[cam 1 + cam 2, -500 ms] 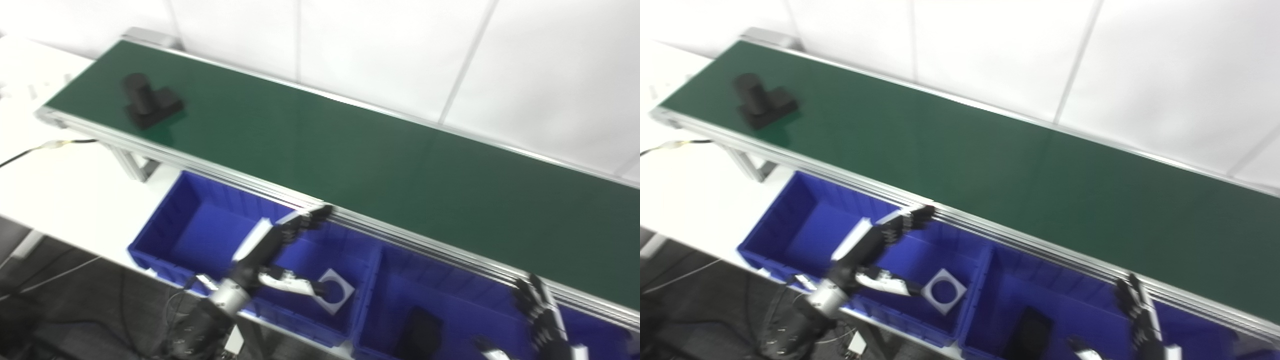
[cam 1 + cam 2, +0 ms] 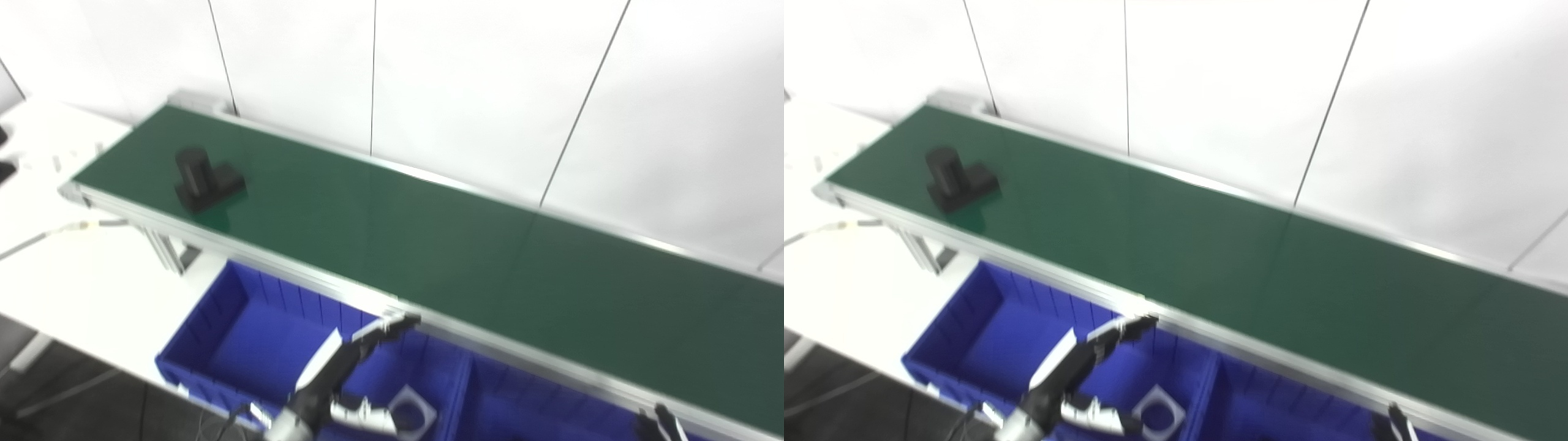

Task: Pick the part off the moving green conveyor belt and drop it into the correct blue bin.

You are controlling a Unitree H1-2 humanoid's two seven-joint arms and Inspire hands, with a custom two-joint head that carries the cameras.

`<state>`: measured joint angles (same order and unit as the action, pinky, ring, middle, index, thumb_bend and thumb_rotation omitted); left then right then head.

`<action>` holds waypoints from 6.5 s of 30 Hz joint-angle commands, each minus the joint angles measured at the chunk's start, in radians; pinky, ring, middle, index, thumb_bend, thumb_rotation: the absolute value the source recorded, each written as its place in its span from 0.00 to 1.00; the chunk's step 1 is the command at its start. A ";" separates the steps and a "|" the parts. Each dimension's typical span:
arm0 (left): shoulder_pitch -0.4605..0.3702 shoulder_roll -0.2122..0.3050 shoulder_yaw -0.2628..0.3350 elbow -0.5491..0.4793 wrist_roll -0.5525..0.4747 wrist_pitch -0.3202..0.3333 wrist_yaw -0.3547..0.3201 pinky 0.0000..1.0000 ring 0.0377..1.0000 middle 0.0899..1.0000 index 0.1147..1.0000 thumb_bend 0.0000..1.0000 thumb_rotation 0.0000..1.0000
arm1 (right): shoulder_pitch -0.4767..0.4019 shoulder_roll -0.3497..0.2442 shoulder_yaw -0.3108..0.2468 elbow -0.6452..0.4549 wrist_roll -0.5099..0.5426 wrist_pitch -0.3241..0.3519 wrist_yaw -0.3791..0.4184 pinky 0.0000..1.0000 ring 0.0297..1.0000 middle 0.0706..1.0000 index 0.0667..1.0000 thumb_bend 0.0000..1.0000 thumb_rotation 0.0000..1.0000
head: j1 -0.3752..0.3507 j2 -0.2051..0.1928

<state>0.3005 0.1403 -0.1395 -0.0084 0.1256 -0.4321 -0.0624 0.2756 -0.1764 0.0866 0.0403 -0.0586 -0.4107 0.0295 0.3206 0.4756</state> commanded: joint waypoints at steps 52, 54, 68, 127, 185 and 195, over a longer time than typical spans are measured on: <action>-0.089 0.072 -0.117 0.093 -0.019 -0.038 0.159 0.76 0.83 0.83 0.77 0.99 0.38 | -0.289 -0.026 -0.078 -0.158 0.066 -0.028 0.043 0.58 0.74 0.77 0.82 1.00 0.35 | 0.038 -0.181; -0.089 0.072 -0.118 0.092 -0.016 -0.038 0.165 0.75 0.83 0.83 0.77 0.99 0.38 | -0.298 -0.028 -0.085 -0.154 0.068 -0.018 0.045 0.58 0.74 0.76 0.81 1.00 0.37 | 0.037 -0.183; -0.086 0.076 -0.131 0.086 -0.014 -0.038 0.171 0.76 0.83 0.83 0.77 0.98 0.37 | -0.323 -0.036 -0.085 -0.153 0.042 -0.002 0.069 0.59 0.74 0.75 0.79 1.00 0.45 | 0.015 -0.184; -0.073 0.121 -0.226 0.069 0.015 -0.038 0.335 0.73 0.80 0.80 0.75 0.99 0.36 | -0.606 -0.049 -0.020 -0.077 -0.189 0.093 0.099 0.78 0.78 0.78 0.86 0.92 0.38 | 0.018 -0.168; 0.023 0.094 0.071 -0.056 -0.211 -0.038 -0.088 0.96 0.95 0.93 0.92 0.84 0.39 | -0.966 0.122 0.226 0.388 -0.359 0.216 0.110 0.72 0.82 0.87 0.90 0.90 0.43 | -0.472 0.161; 0.049 0.017 0.196 -0.075 -0.248 -0.038 -0.249 0.89 0.90 0.89 0.88 0.90 0.35 | -1.052 0.125 0.288 0.505 -0.402 0.193 0.115 0.73 0.82 0.86 0.92 0.92 0.49 | -0.430 0.169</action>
<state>0.3407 0.1604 0.0424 -0.0492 -0.1114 -0.4327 -0.2849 -0.7172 -0.0618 0.3724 0.5515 -0.4597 -0.1631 0.1517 -0.1135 0.6443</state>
